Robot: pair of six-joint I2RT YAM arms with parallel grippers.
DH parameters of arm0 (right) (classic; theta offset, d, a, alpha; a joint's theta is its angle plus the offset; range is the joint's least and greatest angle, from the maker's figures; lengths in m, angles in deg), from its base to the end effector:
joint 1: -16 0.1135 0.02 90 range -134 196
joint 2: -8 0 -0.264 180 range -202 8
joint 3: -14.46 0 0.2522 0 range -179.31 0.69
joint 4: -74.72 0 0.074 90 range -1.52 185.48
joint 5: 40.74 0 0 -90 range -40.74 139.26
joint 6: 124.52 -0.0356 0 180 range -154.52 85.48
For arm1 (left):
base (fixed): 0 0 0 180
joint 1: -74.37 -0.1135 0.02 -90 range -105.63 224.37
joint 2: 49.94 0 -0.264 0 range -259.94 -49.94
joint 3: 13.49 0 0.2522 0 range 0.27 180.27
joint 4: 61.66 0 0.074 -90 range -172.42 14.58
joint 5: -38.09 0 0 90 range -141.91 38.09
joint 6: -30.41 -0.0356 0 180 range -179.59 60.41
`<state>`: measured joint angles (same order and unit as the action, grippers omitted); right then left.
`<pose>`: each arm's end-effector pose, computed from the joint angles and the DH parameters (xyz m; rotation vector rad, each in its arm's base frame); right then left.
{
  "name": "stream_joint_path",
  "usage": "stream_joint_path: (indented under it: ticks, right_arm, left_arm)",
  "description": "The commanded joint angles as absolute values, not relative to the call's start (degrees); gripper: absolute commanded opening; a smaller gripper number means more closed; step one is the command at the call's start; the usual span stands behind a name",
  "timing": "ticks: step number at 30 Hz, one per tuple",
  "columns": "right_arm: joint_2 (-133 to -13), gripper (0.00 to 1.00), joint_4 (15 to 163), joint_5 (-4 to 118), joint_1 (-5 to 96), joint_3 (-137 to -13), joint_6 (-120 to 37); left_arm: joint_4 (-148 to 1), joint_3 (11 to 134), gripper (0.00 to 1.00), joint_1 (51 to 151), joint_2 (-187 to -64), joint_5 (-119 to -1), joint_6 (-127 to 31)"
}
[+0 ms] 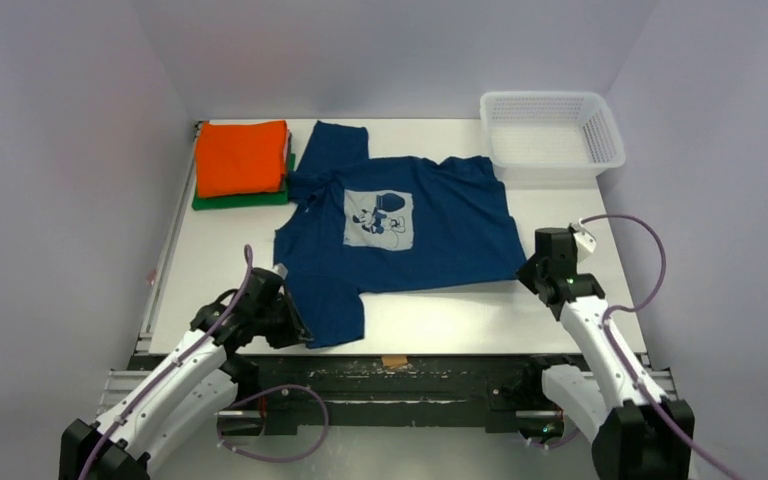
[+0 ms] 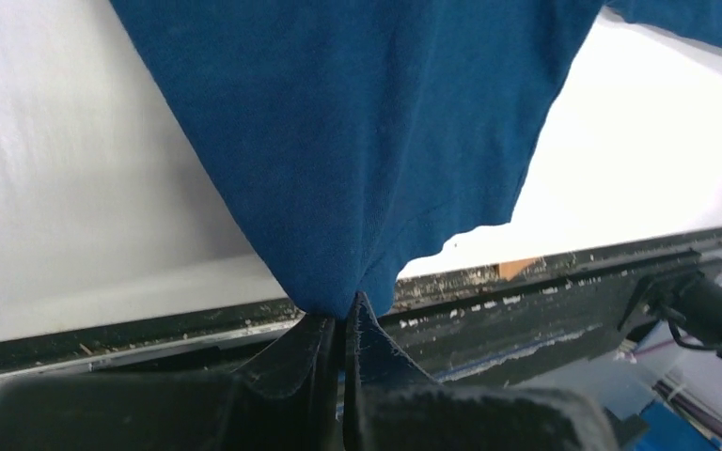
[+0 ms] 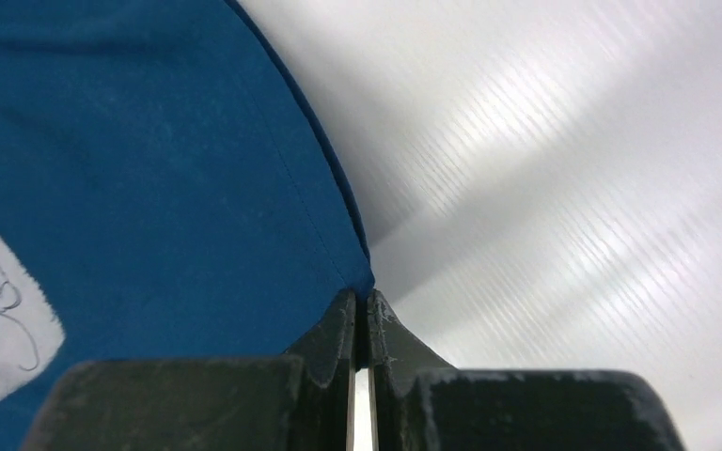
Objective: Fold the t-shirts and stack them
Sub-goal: Grab the side of the flattened tshirt closest away from the robot with both arms
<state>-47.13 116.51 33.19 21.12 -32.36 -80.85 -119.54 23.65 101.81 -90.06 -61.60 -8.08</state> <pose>0.1882 0.0070 0.2106 0.9589 2.2012 0.0728 0.1065 -0.0620 0.1752 -0.5205 2.7354 -0.6422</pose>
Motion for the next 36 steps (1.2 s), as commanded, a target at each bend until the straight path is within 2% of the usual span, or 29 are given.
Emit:
stream_joint_path:
  ticks: [1,6,15,21,26,29,36]
  right_arm:
    - [-37.2,0.00,128.8,29.9,21.2,-30.2,-81.9]
    - [-30.6,0.00,131.0,35.5,21.3,-28.9,-83.7]
    - [-22.8,0.00,134.0,34.6,21.4,-29.2,-87.1]
    - [-19.7,0.00,135.5,35.6,21.4,-30.1,-87.1]
    - [-20.7,0.00,134.2,35.3,21.4,-29.9,-86.2]
    - [-22.7,0.00,133.3,34.5,21.4,-30.3,-85.2]
    - [-29.8,0.00,129.0,34.4,21.3,-32.3,-81.4]
  left_arm:
    - [-123.5,23.0,0.00,102.5,-87.4,-68.6,-7.9]
    - [-127.2,23.6,0.00,104.6,-81.6,-68.9,-5.6]
    - [-135.2,23.8,0.00,105.7,-68.5,-69.4,-0.1]
    - [-132.4,21.6,0.00,106.1,-65.7,-74.0,2.7]
    - [-133.1,22.5,0.00,106.6,-64.4,-71.9,3.4]
    - [-125.6,22.7,0.00,106.5,-68.9,-72.8,2.1]
    - [-108.9,31.4,0.00,106.7,-95.7,-75.0,-4.6]
